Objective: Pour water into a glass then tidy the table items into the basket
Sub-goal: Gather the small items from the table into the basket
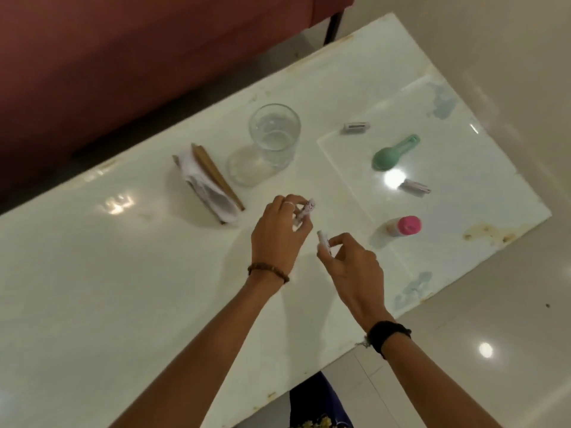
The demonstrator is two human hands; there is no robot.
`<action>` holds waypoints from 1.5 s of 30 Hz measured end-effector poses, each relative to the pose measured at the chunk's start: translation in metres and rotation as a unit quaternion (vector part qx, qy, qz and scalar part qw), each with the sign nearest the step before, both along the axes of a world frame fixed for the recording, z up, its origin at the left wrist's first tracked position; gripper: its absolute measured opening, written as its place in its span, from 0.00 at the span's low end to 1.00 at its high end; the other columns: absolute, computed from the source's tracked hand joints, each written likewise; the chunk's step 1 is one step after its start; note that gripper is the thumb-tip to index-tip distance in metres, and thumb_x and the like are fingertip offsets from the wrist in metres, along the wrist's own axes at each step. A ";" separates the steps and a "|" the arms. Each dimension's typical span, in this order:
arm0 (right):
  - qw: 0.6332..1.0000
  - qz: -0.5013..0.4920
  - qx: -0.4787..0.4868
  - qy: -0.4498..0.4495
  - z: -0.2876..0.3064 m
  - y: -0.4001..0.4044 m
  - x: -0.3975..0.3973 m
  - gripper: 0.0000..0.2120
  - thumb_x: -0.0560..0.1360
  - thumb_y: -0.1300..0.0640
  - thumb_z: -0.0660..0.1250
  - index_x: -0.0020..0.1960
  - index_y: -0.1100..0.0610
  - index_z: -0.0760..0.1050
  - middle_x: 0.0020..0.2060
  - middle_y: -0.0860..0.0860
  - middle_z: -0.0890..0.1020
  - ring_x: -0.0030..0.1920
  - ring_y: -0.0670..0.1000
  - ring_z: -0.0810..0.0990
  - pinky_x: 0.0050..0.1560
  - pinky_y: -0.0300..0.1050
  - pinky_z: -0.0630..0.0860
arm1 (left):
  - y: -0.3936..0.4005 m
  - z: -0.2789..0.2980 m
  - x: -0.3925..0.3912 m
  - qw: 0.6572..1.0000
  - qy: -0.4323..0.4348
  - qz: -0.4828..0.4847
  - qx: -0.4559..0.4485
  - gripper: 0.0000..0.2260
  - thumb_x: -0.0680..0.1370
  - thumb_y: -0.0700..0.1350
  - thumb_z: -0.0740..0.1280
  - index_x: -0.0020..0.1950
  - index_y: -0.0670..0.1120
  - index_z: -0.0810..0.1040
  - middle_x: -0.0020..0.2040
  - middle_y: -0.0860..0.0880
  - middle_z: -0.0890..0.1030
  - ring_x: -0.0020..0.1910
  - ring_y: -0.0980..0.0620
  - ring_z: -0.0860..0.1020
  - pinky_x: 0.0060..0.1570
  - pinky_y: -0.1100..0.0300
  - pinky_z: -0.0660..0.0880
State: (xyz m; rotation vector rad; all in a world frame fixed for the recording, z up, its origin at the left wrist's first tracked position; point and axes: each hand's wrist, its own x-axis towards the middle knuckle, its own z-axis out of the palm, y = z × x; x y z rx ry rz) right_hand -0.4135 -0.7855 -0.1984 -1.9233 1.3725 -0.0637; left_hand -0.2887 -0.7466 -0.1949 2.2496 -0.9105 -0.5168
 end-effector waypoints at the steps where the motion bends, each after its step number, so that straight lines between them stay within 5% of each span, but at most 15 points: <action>1: 1.000 -0.010 0.010 -0.025 0.008 0.012 0.006 0.13 0.74 0.41 0.61 0.43 0.50 0.74 0.22 0.45 0.71 0.23 0.45 0.71 0.26 0.39 0.63 | 0.019 0.012 0.003 0.997 0.048 0.045 -0.030 0.06 0.74 0.46 0.67 0.49 0.53 0.76 0.44 0.55 0.78 0.41 0.58 0.76 0.37 0.66 0.71; 5: 0.990 0.015 0.060 -0.126 0.045 0.091 0.056 0.10 0.72 0.43 0.65 0.36 0.46 0.74 0.28 0.45 0.73 0.27 0.44 0.70 0.28 0.37 0.64 | 0.127 0.057 0.035 0.917 0.279 0.260 -0.121 0.03 0.73 0.44 0.68 0.43 0.52 0.77 0.34 0.57 0.80 0.33 0.65 0.77 0.35 0.70 0.76; 9: 0.955 0.103 0.171 -0.219 0.076 0.198 0.117 0.05 0.70 0.51 0.69 0.36 0.46 0.77 0.35 0.43 0.80 0.25 0.47 0.68 0.28 0.32 0.66 | 0.258 0.091 0.072 0.716 0.482 0.468 -0.192 0.04 0.74 0.40 0.67 0.40 0.47 0.79 0.30 0.53 0.80 0.32 0.57 0.78 0.30 0.64 0.78; 12: 0.921 0.183 0.242 -0.245 0.092 0.292 0.166 0.06 0.70 0.52 0.69 0.35 0.45 0.76 0.32 0.39 0.80 0.23 0.44 0.65 0.25 0.30 0.64 | 0.367 0.113 0.096 0.620 0.504 0.550 -0.241 0.05 0.74 0.40 0.66 0.38 0.44 0.79 0.32 0.48 0.82 0.31 0.54 0.80 0.32 0.63 0.80; 15: 0.884 0.257 0.299 -0.251 0.103 0.403 0.216 0.02 0.69 0.51 0.68 0.38 0.46 0.76 0.33 0.42 0.82 0.24 0.42 0.70 0.28 0.30 0.66 | 0.486 0.131 0.114 0.589 0.460 0.603 -0.277 0.06 0.75 0.40 0.64 0.41 0.42 0.79 0.30 0.48 0.83 0.29 0.55 0.82 0.31 0.64 0.80; 18: 0.850 0.327 0.331 -0.246 0.111 0.506 0.256 0.04 0.66 0.51 0.68 0.39 0.46 0.73 0.29 0.40 0.81 0.29 0.38 0.76 0.31 0.30 0.70 | 0.594 0.139 0.129 0.595 0.380 0.655 -0.270 0.06 0.77 0.38 0.62 0.42 0.42 0.77 0.27 0.49 0.82 0.26 0.57 0.81 0.28 0.66 0.79; 22: 0.824 0.434 0.301 -0.207 0.107 0.616 0.291 0.08 0.69 0.51 0.68 0.45 0.47 0.69 0.26 0.41 0.76 0.29 0.40 0.75 0.31 0.34 0.69 | 0.711 0.128 0.143 0.683 0.257 0.675 -0.105 0.05 0.76 0.36 0.64 0.51 0.38 0.76 0.36 0.46 0.80 0.33 0.53 0.80 0.31 0.68 0.78; 27: 0.788 0.597 0.071 -0.132 0.079 0.690 0.304 0.17 0.72 0.54 0.64 0.58 0.56 0.64 0.42 0.56 0.79 0.42 0.62 0.79 0.33 0.46 0.62 | 0.771 0.085 0.147 0.745 0.177 0.640 0.066 0.05 0.73 0.41 0.69 0.47 0.41 0.79 0.44 0.39 0.83 0.49 0.40 0.80 0.54 0.46 0.76; 29: 0.765 0.635 -0.007 -0.102 0.065 0.699 0.301 0.25 0.74 0.55 0.63 0.68 0.58 0.59 0.49 0.59 0.80 0.46 0.64 0.79 0.34 0.47 0.64 | 0.775 0.067 0.146 0.760 0.177 0.615 0.110 0.08 0.74 0.42 0.68 0.51 0.41 0.80 0.48 0.40 0.83 0.51 0.43 0.80 0.54 0.55 0.75; 32: 0.746 0.655 -0.045 -0.110 0.056 0.698 0.297 0.27 0.76 0.56 0.61 0.72 0.58 0.56 0.48 0.59 0.81 0.46 0.64 0.80 0.35 0.48 0.66 | 0.767 0.057 0.147 0.763 0.156 0.615 0.120 0.09 0.74 0.43 0.67 0.52 0.42 0.79 0.47 0.44 0.82 0.45 0.50 0.77 0.41 0.68 0.68; 35: 0.757 0.629 0.002 -0.177 0.061 0.681 0.300 0.20 0.77 0.56 0.59 0.67 0.56 0.62 0.43 0.56 0.81 0.42 0.61 0.80 0.33 0.47 0.66 | 0.745 0.064 0.149 0.775 0.099 0.621 0.055 0.05 0.75 0.42 0.66 0.47 0.42 0.79 0.40 0.46 0.80 0.39 0.51 0.77 0.31 0.69 0.67; 38: 0.789 0.574 0.049 -0.213 0.070 0.638 0.302 0.04 0.76 0.55 0.61 0.49 0.54 0.68 0.30 0.47 0.74 0.30 0.52 0.75 0.29 0.45 0.68 | 0.703 0.078 0.149 0.797 0.091 0.596 -0.019 0.03 0.75 0.42 0.66 0.42 0.45 0.78 0.36 0.49 0.80 0.35 0.59 0.77 0.32 0.74 0.70; 42: 0.852 0.476 0.079 -0.203 0.071 0.545 0.290 0.03 0.75 0.54 0.62 0.45 0.51 0.68 0.26 0.42 0.70 0.25 0.44 0.70 0.27 0.32 0.66 | 0.618 0.089 0.149 0.824 0.151 0.537 -0.098 0.08 0.76 0.40 0.64 0.39 0.50 0.76 0.35 0.50 0.79 0.33 0.58 0.78 0.35 0.66 0.77; 45: 0.896 0.395 0.075 -0.188 0.069 0.447 0.265 0.03 0.74 0.53 0.63 0.45 0.48 0.69 0.24 0.46 0.73 0.26 0.44 0.71 0.29 0.30 0.67 | 0.522 0.090 0.144 0.848 0.205 0.476 -0.112 0.07 0.77 0.41 0.64 0.39 0.51 0.75 0.36 0.50 0.80 0.35 0.56 0.78 0.35 0.69 0.76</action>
